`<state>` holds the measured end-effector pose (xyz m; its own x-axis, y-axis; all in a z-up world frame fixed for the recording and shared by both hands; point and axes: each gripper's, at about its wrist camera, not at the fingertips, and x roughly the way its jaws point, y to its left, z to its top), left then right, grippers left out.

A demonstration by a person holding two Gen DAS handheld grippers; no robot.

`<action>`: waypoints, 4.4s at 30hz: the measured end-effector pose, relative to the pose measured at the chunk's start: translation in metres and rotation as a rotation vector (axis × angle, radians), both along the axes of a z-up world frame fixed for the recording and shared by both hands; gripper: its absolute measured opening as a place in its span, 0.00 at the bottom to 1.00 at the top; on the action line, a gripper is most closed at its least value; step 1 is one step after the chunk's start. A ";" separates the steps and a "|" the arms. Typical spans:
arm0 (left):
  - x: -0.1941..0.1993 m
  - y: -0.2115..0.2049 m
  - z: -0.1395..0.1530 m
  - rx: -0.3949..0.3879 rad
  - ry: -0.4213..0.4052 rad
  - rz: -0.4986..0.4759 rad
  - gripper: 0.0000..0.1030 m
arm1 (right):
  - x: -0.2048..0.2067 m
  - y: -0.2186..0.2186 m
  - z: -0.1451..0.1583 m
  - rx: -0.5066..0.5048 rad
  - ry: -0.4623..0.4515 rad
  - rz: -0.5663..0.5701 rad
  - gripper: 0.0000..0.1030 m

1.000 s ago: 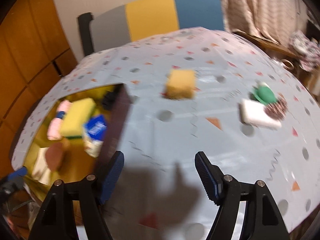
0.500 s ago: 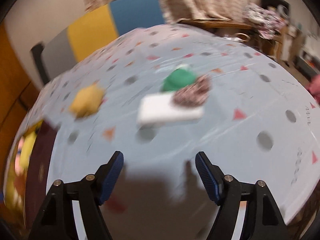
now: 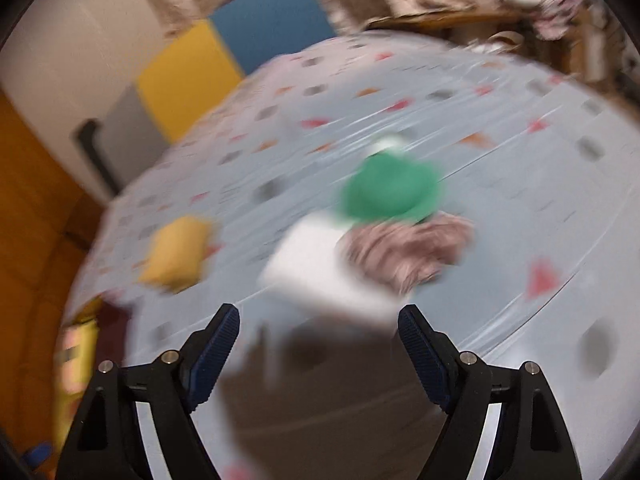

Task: Organize rigid objects
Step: 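Move the right tool to the pink satin scrunchie and grasp it, then grasp the white melamine sponge with the left tool while the right holds the scrunchie, then carry the white sponge into the gold tray and open the left tool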

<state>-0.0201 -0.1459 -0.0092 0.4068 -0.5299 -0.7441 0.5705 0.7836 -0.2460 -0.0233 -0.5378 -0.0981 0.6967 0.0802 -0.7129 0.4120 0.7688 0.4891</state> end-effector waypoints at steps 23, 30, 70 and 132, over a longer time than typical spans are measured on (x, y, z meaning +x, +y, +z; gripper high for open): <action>-0.001 -0.019 -0.002 0.013 0.013 -0.006 0.73 | 0.032 -0.014 -0.007 -0.076 0.051 0.091 0.80; 0.001 -0.027 -0.002 0.011 0.025 -0.014 0.73 | 0.001 0.043 0.020 -0.217 0.003 0.164 0.82; 0.078 -0.290 -0.050 0.159 0.107 -0.097 0.73 | -0.062 -0.040 -0.019 -0.234 -0.056 -0.138 0.36; 0.053 0.019 -0.061 0.190 0.119 0.222 0.62 | -0.053 -0.031 -0.023 -0.329 0.003 -0.134 0.35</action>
<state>0.0328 -0.1272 -0.0706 0.4010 -0.2853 -0.8705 0.3567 0.9239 -0.1384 -0.0767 -0.5686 -0.1208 0.6835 -0.2457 -0.6873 0.5207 0.8240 0.2233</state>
